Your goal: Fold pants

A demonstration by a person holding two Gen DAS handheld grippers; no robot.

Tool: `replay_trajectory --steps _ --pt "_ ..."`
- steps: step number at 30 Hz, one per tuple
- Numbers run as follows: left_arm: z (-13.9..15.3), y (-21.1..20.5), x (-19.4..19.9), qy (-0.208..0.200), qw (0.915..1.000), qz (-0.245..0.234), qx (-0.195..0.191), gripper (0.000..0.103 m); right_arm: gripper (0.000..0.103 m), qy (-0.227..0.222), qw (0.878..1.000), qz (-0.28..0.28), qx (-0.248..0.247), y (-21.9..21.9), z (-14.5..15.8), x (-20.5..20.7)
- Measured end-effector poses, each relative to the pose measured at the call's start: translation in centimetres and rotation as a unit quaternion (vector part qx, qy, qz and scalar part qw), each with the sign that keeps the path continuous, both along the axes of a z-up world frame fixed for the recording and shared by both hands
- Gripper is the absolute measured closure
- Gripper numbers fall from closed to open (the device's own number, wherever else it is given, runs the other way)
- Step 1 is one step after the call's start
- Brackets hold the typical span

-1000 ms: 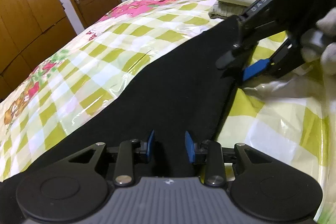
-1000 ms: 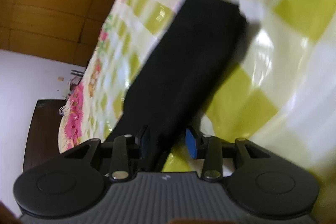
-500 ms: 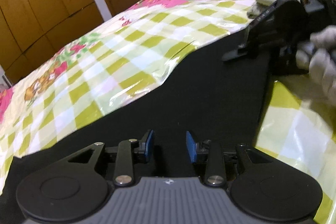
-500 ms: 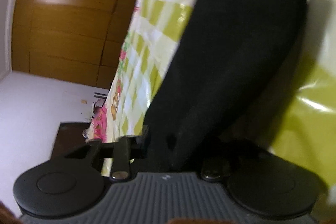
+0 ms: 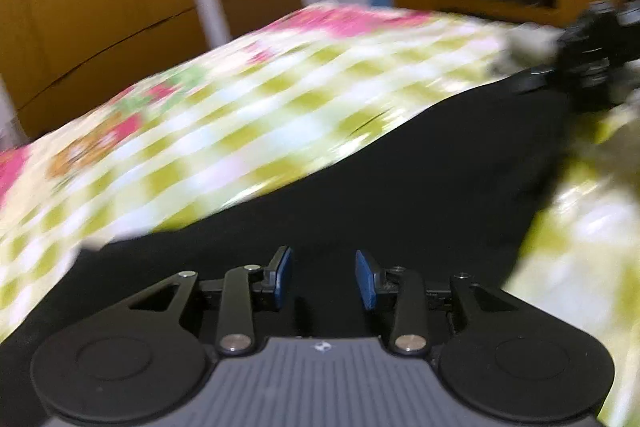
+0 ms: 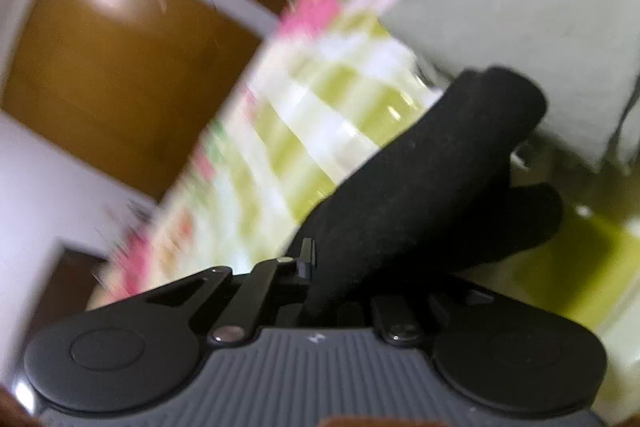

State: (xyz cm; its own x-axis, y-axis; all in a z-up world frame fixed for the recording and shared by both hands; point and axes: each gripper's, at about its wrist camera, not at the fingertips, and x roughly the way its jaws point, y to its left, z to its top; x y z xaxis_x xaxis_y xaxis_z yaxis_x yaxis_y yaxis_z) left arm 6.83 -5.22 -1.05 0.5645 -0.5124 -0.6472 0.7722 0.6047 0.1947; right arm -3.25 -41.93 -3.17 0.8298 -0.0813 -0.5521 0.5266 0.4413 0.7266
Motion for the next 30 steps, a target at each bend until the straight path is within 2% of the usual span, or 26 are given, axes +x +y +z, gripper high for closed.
replay_trajectory --steps 2,4,7,9,11,12,13,15,17,19,20,22,24,27,28,29,30 --pt "-1.5 1.9 1.0 0.016 0.9992 0.029 0.022 0.054 0.085 0.036 0.999 -0.013 0.001 0.5 0.1 -0.4" --pt "-2.3 3.4 1.0 0.02 0.9989 0.038 0.021 0.054 0.083 0.06 0.998 -0.019 -0.018 1.7 1.5 -1.9" --pt "-1.9 5.0 0.7 0.012 0.9989 0.046 0.001 0.054 0.083 0.104 0.987 -0.019 -0.124 5.5 5.7 -3.0" --pt "-0.9 6.3 1.0 0.002 0.9981 0.058 -0.019 0.054 0.083 0.12 0.971 0.016 -0.204 8.2 8.4 -2.1" --pt "-0.1 7.9 2.1 -0.015 0.9958 0.084 -0.034 0.054 0.081 0.097 0.964 0.071 -0.237 10.8 10.2 0.6" --pt "0.0 8.7 2.9 -0.022 0.9942 0.099 -0.037 0.054 0.078 0.073 0.963 0.116 -0.233 12.0 10.7 2.8" --pt "0.0 9.5 3.6 -0.035 0.9921 0.115 -0.036 0.054 0.073 0.053 0.962 0.159 -0.217 13.1 10.8 5.5" --pt "-0.5 11.2 5.3 -0.051 0.9876 0.148 -0.016 0.054 0.073 -0.019 0.953 0.259 -0.154 14.9 10.0 11.4" --pt "-1.4 13.6 7.2 -0.048 0.9799 0.193 0.007 0.054 0.07 -0.08 0.93 0.347 -0.085 16.5 7.7 18.9" --pt "-2.4 15.8 8.6 -0.044 0.9713 0.232 0.03 0.053 0.069 -0.105 0.907 0.406 -0.048 18.4 5.7 24.7" --pt "-2.8 16.8 9.1 -0.043 0.9659 0.252 0.045 0.053 0.067 -0.104 0.89 0.442 -0.033 19.4 4.2 28.3" --pt "-3.0 18.4 9.5 -0.036 0.9578 0.279 0.057 0.053 0.066 -0.081 0.867 0.491 0.011 20.5 0.9 34.3" --pt "-3.0 19.3 9.8 -0.024 0.9525 0.298 0.055 0.053 0.066 -0.041 0.833 0.549 0.051 22.3 -1.2 36.9" --pt "-3.6 19.1 10.0 -0.02 0.9508 0.304 0.056 0.053 0.066 -0.038 0.779 0.622 0.068 24.8 -1.8 37.5" --pt "-3.7 18.9 10.0 -0.025 0.9508 0.303 0.058 0.054 0.065 -0.041 0.765 0.639 0.074 25.3 -1.7 37.8" --pt "-3.8 18.4 9.9 -0.033 0.9505 0.303 0.061 0.054 0.065 -0.044 0.757 0.648 0.076 25.8 -1.4 37.1" --pt "-3.9 18.4 9.8 -0.037 0.9499 0.304 0.061 0.054 0.065 -0.052 0.76 0.643 0.073 26.1 -1.3 36.9"
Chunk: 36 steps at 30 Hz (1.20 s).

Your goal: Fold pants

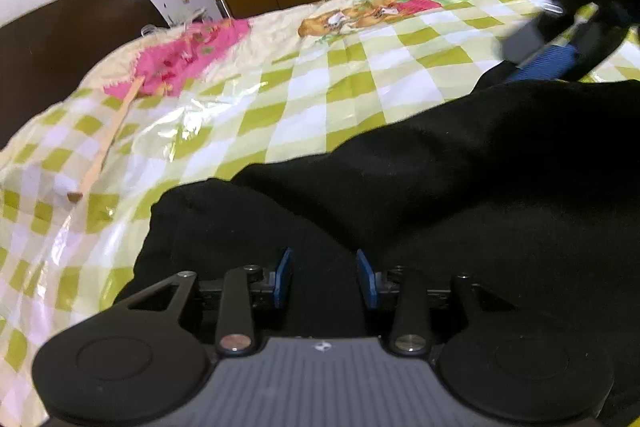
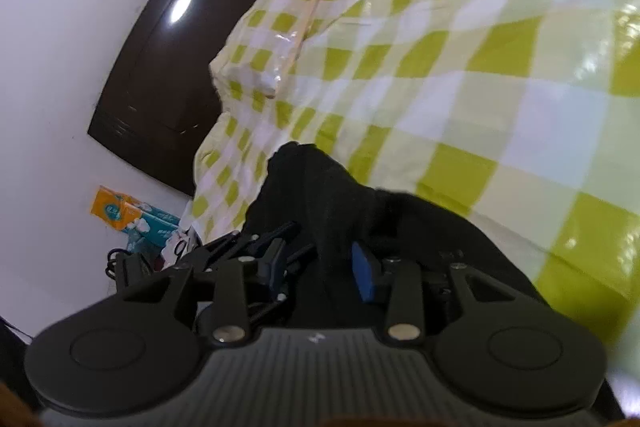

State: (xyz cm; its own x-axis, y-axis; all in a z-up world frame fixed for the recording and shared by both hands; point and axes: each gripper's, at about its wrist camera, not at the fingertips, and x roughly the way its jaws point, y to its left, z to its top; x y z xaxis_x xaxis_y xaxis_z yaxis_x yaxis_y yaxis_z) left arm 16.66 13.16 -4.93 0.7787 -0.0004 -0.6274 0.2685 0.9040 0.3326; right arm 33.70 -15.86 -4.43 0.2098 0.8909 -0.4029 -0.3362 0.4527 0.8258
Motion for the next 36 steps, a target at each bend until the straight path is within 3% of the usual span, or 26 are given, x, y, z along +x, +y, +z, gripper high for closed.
replay_trajectory --steps 2,4,6,8,11,14,16,17,21,23,25,31,33,36 --pt "-0.1 -0.3 -0.2 -0.004 1.0 0.006 0.005 0.054 0.065 -0.006 0.999 -0.029 0.023 0.1 -0.9 1.6" --pt "0.2 -0.8 -0.4 -0.003 0.9998 0.013 0.013 0.054 0.065 -0.013 0.994 -0.104 0.033 -0.2 -1.1 3.3" --pt "1.2 -1.1 -1.5 -0.007 0.9998 0.005 0.018 0.054 0.065 -0.037 0.983 -0.174 0.036 -1.6 -0.5 3.9" --pt "2.6 -2.4 -2.6 -0.019 0.9996 -0.012 0.015 0.054 0.065 -0.028 0.973 -0.219 0.063 -4.0 0.3 2.9" --pt "4.3 -5.6 -4.4 -0.04 0.9971 -0.064 -0.012 0.054 0.065 -0.077 0.964 -0.247 0.055 -6.9 3.4 -4.1" --pt "4.9 -10.2 -6.2 -0.045 0.9872 -0.142 -0.057 0.053 0.064 -0.077 0.947 -0.31 0.017 -10.4 4.5 -13.9" --pt "4.4 -13.4 -7.1 -0.039 0.9788 -0.19 -0.064 0.053 0.062 -0.061 0.924 -0.378 -0.018 -13.1 4.3 -21.3" --pt "4.0 -15.3 -7.6 -0.034 0.9742 -0.215 -0.061 0.053 0.059 -0.045 0.906 -0.42 -0.032 -14.7 4.0 -25.0" --pt "2.7 -20.5 -8.9 -0.011 0.9588 -0.28 -0.048 0.053 0.058 0.026 0.809 -0.579 -0.096 -20.6 1.9 -37.8" --pt "2.1 -22.4 -9.3 0.008 0.9539 -0.297 -0.04 0.053 0.059 0.06 0.768 -0.634 -0.07 -22.8 0.5 -41.5" --pt "1.7 -23.5 -9.8 0.017 0.9518 -0.305 -0.032 0.053 0.058 0.066 0.744 -0.664 -0.044 -24.5 -0.3 -43.3" --pt "1.3 -24.7 -10.4 0.021 0.9487 -0.316 -0.001 0.053 0.059 0.058 0.73 -0.681 0.009 -26.1 -1.9 -44.6" --pt "1.2 -24.9 -10.4 0.022 0.9488 -0.315 0.002 0.053 0.058 0.037 0.715 -0.698 0.016 -25.8 -1.7 -45.0" --pt "1.2 -24.8 -10.4 0.028 0.9501 -0.311 -0.003 0.053 0.056 0.046 0.718 -0.694 0.022 -27.1 -2.5 -43.8"
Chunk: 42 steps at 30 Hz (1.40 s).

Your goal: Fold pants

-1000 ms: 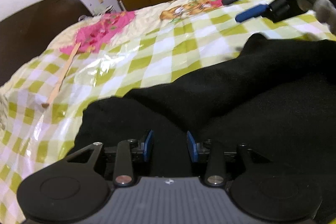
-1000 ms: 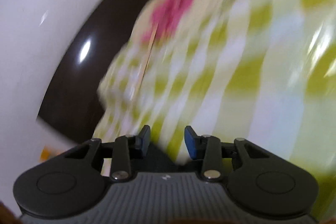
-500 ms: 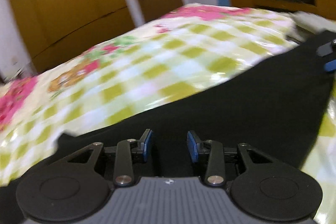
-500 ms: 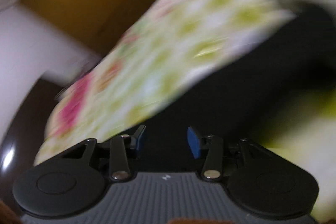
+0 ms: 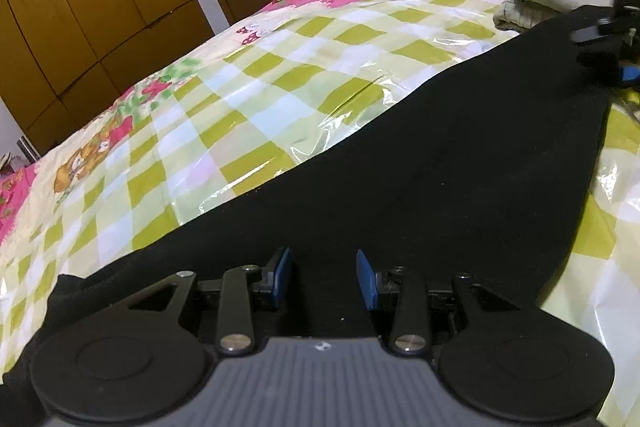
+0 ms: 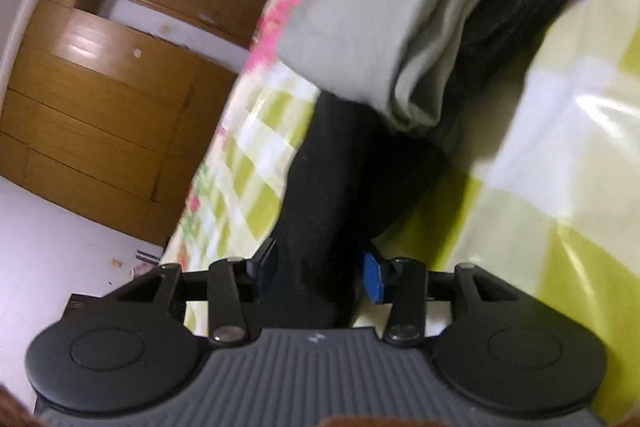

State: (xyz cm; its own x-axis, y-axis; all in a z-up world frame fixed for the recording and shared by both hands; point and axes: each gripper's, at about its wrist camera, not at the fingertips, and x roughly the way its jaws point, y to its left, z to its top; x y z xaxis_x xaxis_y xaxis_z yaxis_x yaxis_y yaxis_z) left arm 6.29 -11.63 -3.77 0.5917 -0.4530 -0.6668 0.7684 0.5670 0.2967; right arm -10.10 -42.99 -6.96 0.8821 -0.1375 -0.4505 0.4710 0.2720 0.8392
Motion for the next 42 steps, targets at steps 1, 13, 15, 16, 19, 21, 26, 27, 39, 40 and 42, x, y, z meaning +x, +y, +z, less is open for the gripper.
replay_trajectory --steps 1,13,15,16,19,21,26,27,39,40,42 --pt "0.0 0.1 0.0 0.003 1.0 0.004 -0.002 0.053 0.056 -0.011 1.0 0.007 0.017 -0.2 -0.7 0.8" --pt "2.0 5.1 0.6 -0.011 0.9978 0.063 -0.019 0.052 0.094 -0.063 0.998 0.018 0.024 0.1 0.7 4.4" --pt "2.6 8.6 1.6 -0.023 0.9948 0.097 -0.022 0.052 0.095 -0.077 0.995 0.051 -0.026 2.1 4.4 5.4" --pt "2.7 10.4 2.2 -0.027 0.9928 0.114 -0.023 0.052 0.095 -0.09 0.992 0.071 -0.046 3.3 6.3 6.2" --pt "2.3 17.2 4.2 -0.044 0.9832 0.177 -0.012 0.052 0.095 -0.098 0.973 0.155 -0.14 9.3 12.3 10.8" --pt "1.7 21.5 5.0 -0.057 0.9746 0.216 0.003 0.051 0.095 -0.096 0.945 0.236 -0.204 15.6 15.1 15.5" --pt "0.3 30.7 6.1 -0.04 0.953 0.3 0.002 0.049 0.095 -0.066 0.814 0.417 -0.4 35.6 15.1 25.6" --pt "0.0 31.9 6.0 -0.031 0.9507 0.308 -0.011 0.049 0.095 -0.054 0.78 0.452 -0.429 39.9 13.5 27.3" --pt "-0.7 34.9 5.0 -0.033 0.9488 0.299 -0.095 0.048 0.087 0.037 0.672 0.534 -0.512 51.6 5.6 32.1" --pt "-0.7 35.1 4.8 -0.032 0.949 0.299 -0.096 0.048 0.088 0.035 0.676 0.534 -0.506 51.5 5.6 32.5" --pt "-0.9 35.3 4.7 -0.029 0.9492 0.298 -0.098 0.048 0.091 0.036 0.694 0.537 -0.479 51.3 6.2 32.7"
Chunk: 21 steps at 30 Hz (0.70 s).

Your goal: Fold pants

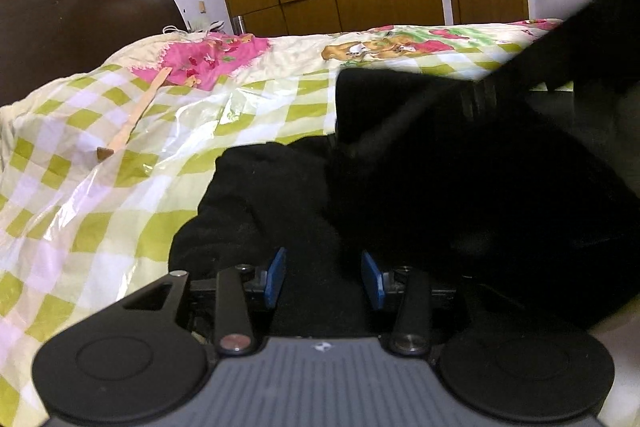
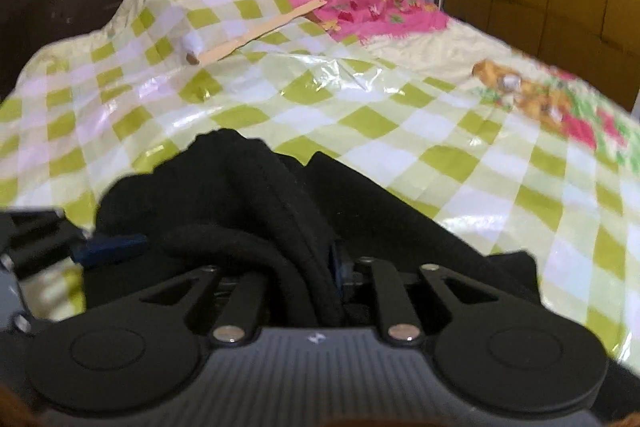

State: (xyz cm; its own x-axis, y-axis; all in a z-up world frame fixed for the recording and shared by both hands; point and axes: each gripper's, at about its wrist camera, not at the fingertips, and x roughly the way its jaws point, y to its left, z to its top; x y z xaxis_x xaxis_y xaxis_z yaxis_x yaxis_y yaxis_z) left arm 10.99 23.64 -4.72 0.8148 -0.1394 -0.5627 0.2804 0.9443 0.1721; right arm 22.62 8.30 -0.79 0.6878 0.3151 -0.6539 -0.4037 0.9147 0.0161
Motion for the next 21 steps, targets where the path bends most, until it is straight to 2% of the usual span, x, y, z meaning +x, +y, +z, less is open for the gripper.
replay_trajectory --steps 3,6,8,10,13,15,16,18,19,21 --pt "-0.3 0.1 0.0 0.003 1.0 0.005 -0.007 0.048 0.093 0.013 0.995 -0.043 0.09 -1.6 1.7 1.5" --pt "-0.5 0.1 0.3 0.006 0.9998 0.01 -0.017 0.048 0.093 -0.017 0.987 -0.059 0.149 -1.7 4.5 1.4" --pt "-0.7 -0.2 0.5 0.008 0.9998 0.009 -0.015 0.049 0.093 -0.037 0.987 -0.031 0.151 0.0 5.6 1.0" --pt "-0.7 -0.3 0.5 0.008 0.9999 0.007 -0.009 0.049 0.094 -0.047 0.99 0.011 0.134 2.8 5.3 0.9" --pt "-0.3 -0.1 0.4 0.011 0.9999 0.006 -0.011 0.048 0.093 -0.035 0.996 0.048 0.066 6.7 2.2 1.3" --pt "-0.1 0.2 0.1 0.013 0.9998 0.005 -0.016 0.048 0.092 0.013 0.998 0.06 0.028 7.8 -1.0 1.7" --pt "-0.1 0.4 -0.1 0.013 0.9997 0.005 -0.018 0.048 0.089 0.035 0.997 0.057 0.028 7.6 -2.1 1.7" --pt "0.3 0.7 -0.6 0.01 0.9998 0.003 -0.019 0.048 0.083 0.047 0.996 0.059 0.041 7.0 -2.3 1.3" --pt "0.6 0.9 -1.0 0.009 0.9998 0.001 -0.02 0.048 0.072 0.056 0.994 0.064 0.063 6.5 -1.8 1.3" --pt "1.5 1.5 -1.8 0.008 0.9997 0.003 -0.024 0.048 0.07 0.076 0.986 0.071 0.127 4.8 -0.4 1.2"
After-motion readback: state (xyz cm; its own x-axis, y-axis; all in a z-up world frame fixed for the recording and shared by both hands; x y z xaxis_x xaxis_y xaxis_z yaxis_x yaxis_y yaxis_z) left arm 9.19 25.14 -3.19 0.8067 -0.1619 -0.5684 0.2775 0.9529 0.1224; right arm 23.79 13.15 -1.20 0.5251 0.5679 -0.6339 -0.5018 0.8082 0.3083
